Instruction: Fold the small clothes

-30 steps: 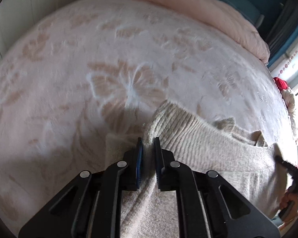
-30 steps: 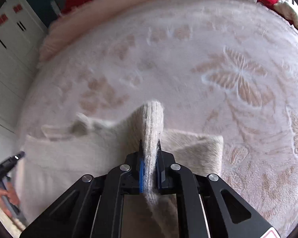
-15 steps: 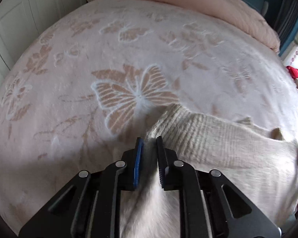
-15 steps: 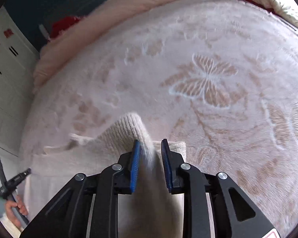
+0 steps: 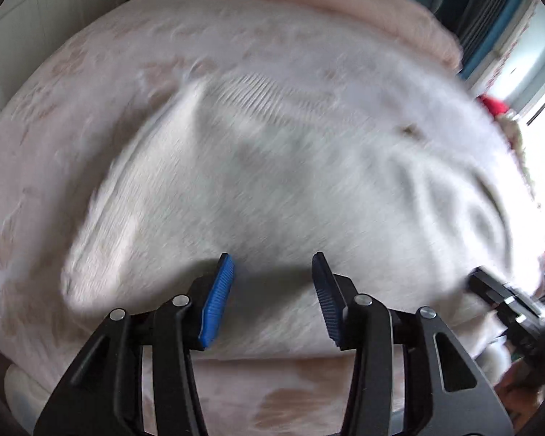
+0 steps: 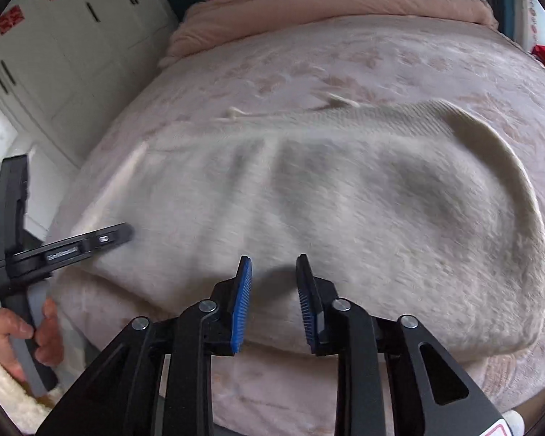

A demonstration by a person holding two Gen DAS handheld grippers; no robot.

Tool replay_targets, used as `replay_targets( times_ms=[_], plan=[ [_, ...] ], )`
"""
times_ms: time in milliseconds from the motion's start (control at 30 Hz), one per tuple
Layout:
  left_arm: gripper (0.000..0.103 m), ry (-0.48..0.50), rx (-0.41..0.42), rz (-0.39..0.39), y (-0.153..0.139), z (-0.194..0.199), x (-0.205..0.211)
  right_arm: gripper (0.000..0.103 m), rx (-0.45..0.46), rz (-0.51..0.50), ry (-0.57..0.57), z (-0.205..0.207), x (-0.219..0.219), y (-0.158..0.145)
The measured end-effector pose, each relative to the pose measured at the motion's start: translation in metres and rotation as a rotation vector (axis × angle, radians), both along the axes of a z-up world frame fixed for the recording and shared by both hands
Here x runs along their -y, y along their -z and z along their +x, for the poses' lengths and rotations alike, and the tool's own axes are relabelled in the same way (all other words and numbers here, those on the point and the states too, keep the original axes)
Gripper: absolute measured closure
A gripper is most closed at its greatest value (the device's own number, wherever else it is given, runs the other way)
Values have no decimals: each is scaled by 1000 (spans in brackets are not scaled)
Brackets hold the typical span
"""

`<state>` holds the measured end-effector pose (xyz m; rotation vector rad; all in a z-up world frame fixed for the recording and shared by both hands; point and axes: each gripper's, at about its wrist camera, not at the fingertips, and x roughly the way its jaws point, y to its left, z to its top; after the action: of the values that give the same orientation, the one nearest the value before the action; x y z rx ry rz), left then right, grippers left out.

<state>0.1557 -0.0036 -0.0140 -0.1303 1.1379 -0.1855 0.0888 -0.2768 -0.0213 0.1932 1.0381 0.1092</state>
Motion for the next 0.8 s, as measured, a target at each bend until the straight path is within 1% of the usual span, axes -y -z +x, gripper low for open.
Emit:
replay_targets(
  times_ms=[33,67,100,133,167,200,233,267,300,333,367,400,433,467,500,533,567,633,700,733,767,800],
  plan=[
    [60,-15,1,3,2,-2,-8,85,-8,-23,49,-7,18,4],
    [61,-32,-1,-19,4,-5,-20,86,-19,-35,102,-15,37,7],
    [65,-40,-1,-37,7,-7,-30,97,-35,-32,162,-25,60,12],
    [67,-40,1,-41,9,-8,-35,102,-54,-18,231,-40,91,18],
    [68,-26,9,-48,11,-10,-39,103,-69,-10,268,-47,109,22],
    [68,-12,25,-46,12,-12,-39,103,-79,38,290,-57,126,24],
    [68,-8,35,-39,11,-13,-37,103,-82,83,299,-63,133,23],
    [69,-13,41,-37,8,-14,-37,103,-85,101,319,-69,137,19],
    [67,-41,40,-63,4,-17,-37,98,-84,100,322,-72,135,14],
    [63,-72,38,-107,1,-21,-42,94,-83,103,325,-76,132,7],
    [53,-115,41,-165,-5,-27,-48,77,-79,123,332,-79,130,4],
    [37,-170,53,-218,-11,-35,-57,48,-74,146,346,-84,130,1],
    [29,-223,66,-245,-16,-44,-66,38,-67,166,358,-89,130,1],
    [15,-269,78,-257,-20,-51,-73,33,-57,200,369,-96,130,1],
    [10,-318,92,-269,-22,-59,-82,33,-61,233,371,-100,129,5],
    [10,-345,92,-276,-21,-64,-89,33,-70,267,373,-101,127,9],
    [9,-373,74,-288,-16,-65,-97,33,-84,310,384,-99,129,15],
    [9,-423,-1,-327,0,-60,-110,33,-102,380,420,-97,133,25],
    [9,-482,-79,-435,23,-52,-120,33,-83,460,460,-86,142,33],
    [9,-510,-95,-457,29,-49,-122,33,-68,501,493,-80,147,37],
    [7,-536,-95,-465,31,-46,-123,32,-59,542,524,-75,152,39],
    [6,-556,-73,-475,30,-42,-122,32,-58,579,548,-70,156,43]
  ],
)
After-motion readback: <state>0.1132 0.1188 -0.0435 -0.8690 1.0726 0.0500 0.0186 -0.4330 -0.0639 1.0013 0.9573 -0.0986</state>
